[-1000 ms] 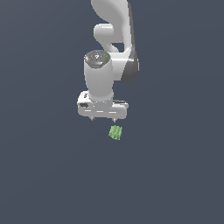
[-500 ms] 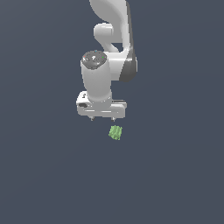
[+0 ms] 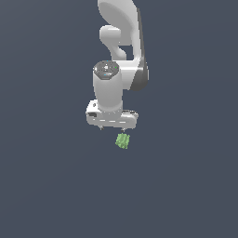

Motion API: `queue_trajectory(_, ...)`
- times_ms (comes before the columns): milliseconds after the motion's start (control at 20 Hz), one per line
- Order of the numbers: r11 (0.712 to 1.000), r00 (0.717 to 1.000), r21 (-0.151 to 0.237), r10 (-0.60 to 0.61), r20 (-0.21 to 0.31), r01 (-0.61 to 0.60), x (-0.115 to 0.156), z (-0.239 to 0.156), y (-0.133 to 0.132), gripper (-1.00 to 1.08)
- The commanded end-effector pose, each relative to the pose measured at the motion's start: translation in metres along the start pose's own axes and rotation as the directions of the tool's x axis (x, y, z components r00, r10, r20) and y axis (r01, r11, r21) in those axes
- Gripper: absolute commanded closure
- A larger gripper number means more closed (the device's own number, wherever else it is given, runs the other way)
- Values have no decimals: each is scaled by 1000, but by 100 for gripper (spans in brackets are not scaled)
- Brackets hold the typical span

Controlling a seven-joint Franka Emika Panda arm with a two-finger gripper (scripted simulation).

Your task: Pick up the object and move it to a goal position.

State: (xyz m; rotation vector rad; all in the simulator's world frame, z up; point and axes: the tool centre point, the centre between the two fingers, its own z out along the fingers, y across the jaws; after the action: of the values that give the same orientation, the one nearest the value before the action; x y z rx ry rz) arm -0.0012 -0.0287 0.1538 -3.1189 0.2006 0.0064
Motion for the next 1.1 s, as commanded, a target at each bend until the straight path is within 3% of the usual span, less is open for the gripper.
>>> queue_trajectory(0,1000,1000,-2,22,0,-22,-1,10,-7,-92)
queue_trajectory(550,991,991,-13,132,-6,-132,-8,56,-41,-92)
queue_trajectory(1050,989,989,-15,149,-6,-149,-10,66,-47,-92)
